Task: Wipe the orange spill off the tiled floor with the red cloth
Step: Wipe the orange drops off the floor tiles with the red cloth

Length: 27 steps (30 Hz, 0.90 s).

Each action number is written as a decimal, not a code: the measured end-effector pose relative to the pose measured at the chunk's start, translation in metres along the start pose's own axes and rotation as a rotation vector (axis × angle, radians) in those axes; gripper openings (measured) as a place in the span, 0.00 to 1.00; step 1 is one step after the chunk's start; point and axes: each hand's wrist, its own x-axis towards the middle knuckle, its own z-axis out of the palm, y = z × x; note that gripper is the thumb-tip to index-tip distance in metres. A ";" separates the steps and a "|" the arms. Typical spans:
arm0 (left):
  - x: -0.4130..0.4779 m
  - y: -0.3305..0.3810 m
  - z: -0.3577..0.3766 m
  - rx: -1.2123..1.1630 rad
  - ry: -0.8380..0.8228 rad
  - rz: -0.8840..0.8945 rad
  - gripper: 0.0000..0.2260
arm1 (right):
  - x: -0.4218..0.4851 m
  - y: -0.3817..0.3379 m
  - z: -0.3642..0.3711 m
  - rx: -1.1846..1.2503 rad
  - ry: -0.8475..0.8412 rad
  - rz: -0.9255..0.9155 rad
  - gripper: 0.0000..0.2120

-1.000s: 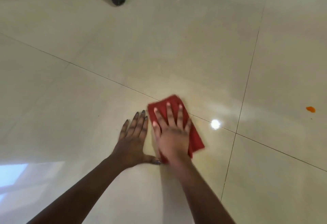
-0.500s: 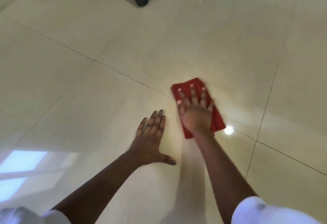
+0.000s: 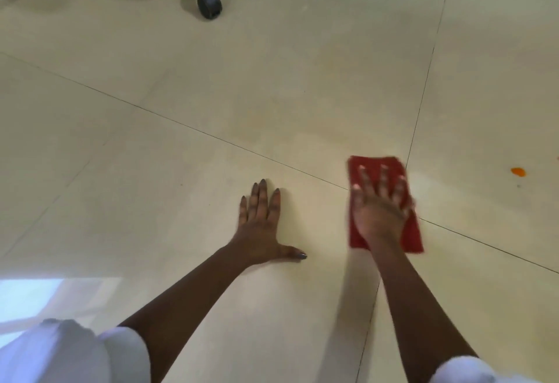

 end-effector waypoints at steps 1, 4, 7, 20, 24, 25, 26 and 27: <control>0.000 0.002 0.002 0.017 0.009 -0.014 0.62 | -0.010 0.016 -0.001 0.009 0.015 0.066 0.24; -0.002 0.006 -0.001 0.040 0.012 -0.038 0.62 | -0.051 0.026 0.004 0.001 0.015 0.099 0.24; -0.006 0.002 -0.006 0.016 0.023 -0.008 0.60 | -0.079 -0.002 0.016 -0.017 0.001 0.007 0.24; -0.089 -0.104 -0.005 -0.023 0.091 -0.156 0.65 | -0.116 -0.161 0.052 -0.053 -0.124 -0.729 0.23; -0.094 -0.108 -0.003 -0.007 0.103 -0.170 0.64 | -0.059 -0.172 0.044 -0.027 -0.112 -0.434 0.23; -0.093 -0.108 -0.004 -0.005 0.100 -0.154 0.62 | -0.059 -0.167 0.045 -0.004 -0.086 -0.338 0.23; -0.092 -0.107 -0.004 0.001 0.097 -0.129 0.61 | -0.066 -0.160 0.047 -0.001 -0.056 -0.289 0.23; -0.090 -0.106 -0.006 0.005 0.101 -0.107 0.60 | -0.077 -0.154 0.049 -0.009 -0.031 -0.300 0.24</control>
